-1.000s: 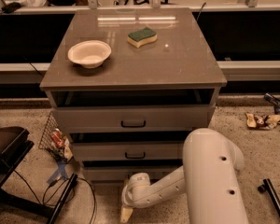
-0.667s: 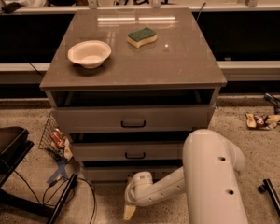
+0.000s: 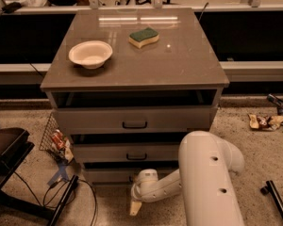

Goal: Open bottom drawer

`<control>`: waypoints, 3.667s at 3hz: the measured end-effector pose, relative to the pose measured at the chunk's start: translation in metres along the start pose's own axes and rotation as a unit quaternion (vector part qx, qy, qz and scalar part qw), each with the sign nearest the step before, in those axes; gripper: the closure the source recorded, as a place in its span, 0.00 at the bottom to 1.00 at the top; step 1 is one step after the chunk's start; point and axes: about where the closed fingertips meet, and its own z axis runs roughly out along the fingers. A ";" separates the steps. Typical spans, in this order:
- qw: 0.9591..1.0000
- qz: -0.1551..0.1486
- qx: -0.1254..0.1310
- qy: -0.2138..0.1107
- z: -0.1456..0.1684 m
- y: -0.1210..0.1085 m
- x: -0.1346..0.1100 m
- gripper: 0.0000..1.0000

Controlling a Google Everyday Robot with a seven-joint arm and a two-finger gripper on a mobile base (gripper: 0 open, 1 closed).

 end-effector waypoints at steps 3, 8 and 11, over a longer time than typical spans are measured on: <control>0.996 -0.042 -0.007 0.075 0.054 -0.008 -0.001 0.16; 0.996 -0.044 -0.009 0.079 0.055 -0.006 0.000 1.00; 0.996 -0.044 -0.009 0.079 0.055 -0.005 0.000 1.00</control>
Offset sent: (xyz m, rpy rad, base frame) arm 0.0290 0.0159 -0.0549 -0.1535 0.0182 0.0656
